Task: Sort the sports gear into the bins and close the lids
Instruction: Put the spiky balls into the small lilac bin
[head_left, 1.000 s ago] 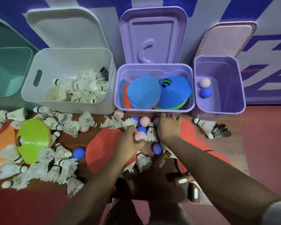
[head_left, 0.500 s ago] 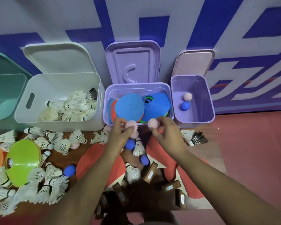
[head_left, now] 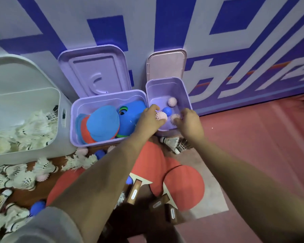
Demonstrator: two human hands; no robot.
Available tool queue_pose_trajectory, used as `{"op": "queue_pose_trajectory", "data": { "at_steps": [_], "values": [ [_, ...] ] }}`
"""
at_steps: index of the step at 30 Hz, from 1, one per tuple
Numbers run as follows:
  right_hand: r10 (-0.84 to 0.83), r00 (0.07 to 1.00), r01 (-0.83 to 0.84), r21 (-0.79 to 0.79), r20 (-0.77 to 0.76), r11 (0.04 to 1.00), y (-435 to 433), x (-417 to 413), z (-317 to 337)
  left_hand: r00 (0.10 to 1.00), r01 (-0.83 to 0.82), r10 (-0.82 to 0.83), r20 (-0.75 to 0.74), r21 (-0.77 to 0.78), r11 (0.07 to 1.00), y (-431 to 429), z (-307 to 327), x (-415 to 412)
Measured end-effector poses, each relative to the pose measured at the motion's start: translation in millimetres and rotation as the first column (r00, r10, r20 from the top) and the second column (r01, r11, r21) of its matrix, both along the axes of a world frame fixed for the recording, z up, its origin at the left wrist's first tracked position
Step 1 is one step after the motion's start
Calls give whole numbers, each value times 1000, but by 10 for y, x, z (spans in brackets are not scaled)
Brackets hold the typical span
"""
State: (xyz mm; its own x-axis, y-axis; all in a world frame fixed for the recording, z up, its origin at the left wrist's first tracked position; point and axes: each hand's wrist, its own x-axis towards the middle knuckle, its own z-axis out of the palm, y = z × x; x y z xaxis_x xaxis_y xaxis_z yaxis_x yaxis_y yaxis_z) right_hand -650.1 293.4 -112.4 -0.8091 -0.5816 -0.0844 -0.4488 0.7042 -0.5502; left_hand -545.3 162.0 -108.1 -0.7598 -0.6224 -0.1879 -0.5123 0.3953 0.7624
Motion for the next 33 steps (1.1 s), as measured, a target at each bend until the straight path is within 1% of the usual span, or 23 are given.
{"op": "queue_pose_trajectory", "data": {
  "at_steps": [1, 2, 5, 6, 7, 8, 10, 12, 13, 16, 19, 21, 22, 25, 27, 28, 30, 31, 33],
  "values": [
    [-2, 1000, 2, -37, 10, 999, 60, -3, -6, 1000, 9, -9, 21, -34, 999, 15, -17, -15],
    [-7, 1000, 8, -81, 10, 997, 135, 9, -9, 1000, 18, -17, 12, -85, 996, 43, -29, -2],
    [-64, 997, 69, -202, 32, 977, 427, 137, -20, 982, 68, -109, -153, -249, 966, 235, -44, 161],
    [-94, 994, 105, -221, 61, 970, 532, 185, -49, 970, 112, -162, -181, -258, 960, 322, -78, 238],
    [-122, 989, 139, -214, 88, 967, 627, 227, -98, 960, 174, -219, -174, -239, 955, 413, -125, 317],
    [-147, 983, 165, -179, 110, 970, 701, 258, -166, 951, 237, -270, -148, -209, 949, 492, -183, 392],
    [-182, 968, 192, -44, 170, 980, 805, 268, -310, 942, 313, -330, -67, -186, 931, 600, -349, 461],
    [-183, 952, 166, 85, 247, 982, 840, 258, -409, 938, 347, -340, 68, -202, 916, 641, -498, 427],
    [-174, 947, 146, 122, 272, 982, 839, 250, -448, 929, 367, -344, 138, -202, 908, 653, -546, 387],
    [-143, 946, 92, 182, 292, 979, 816, 216, -550, 895, 412, -345, 284, -225, 883, 715, -712, 226],
    [-139, 943, 83, 190, 301, 978, 820, 211, -610, 860, 435, -320, 398, -240, 868, 797, -865, 104],
    [-131, 947, 73, 203, 294, 977, 852, 215, -681, 826, 478, -303, 476, -304, 824, 846, -961, 59],
    [-128, 949, 67, 211, 290, 975, 868, 223, -715, 824, 485, -284, 490, -352, 801, 865, -1005, 50],
    [-144, 949, 89, 198, 282, 976, 900, 261, -800, 846, 480, -238, 477, -486, 730, 899, -1109, 83],
    [-148, 948, 111, 140, 283, 984, 917, 305, -798, 859, 476, -240, 452, -533, 699, 870, -1167, 134],
    [-141, 949, 116, 102, 282, 988, 920, 322, -779, 863, 474, -252, 439, -529, 704, 837, -1168, 162],
    [-123, 958, 113, 51, 260, 992, 935, 339, -708, 872, 466, -291, 394, -482, 742, 777, -1148, 214],
    [-120, 963, 117, 30, 242, 993, 939, 348, -637, 885, 448, -317, 342, -437, 780, 744, -1104, 248],
    [-117, 975, 128, -43, 191, 991, 935, 362, -447, 932, 361, -335, 135, -295, 885, 691, -938, 319]
  ]
}}
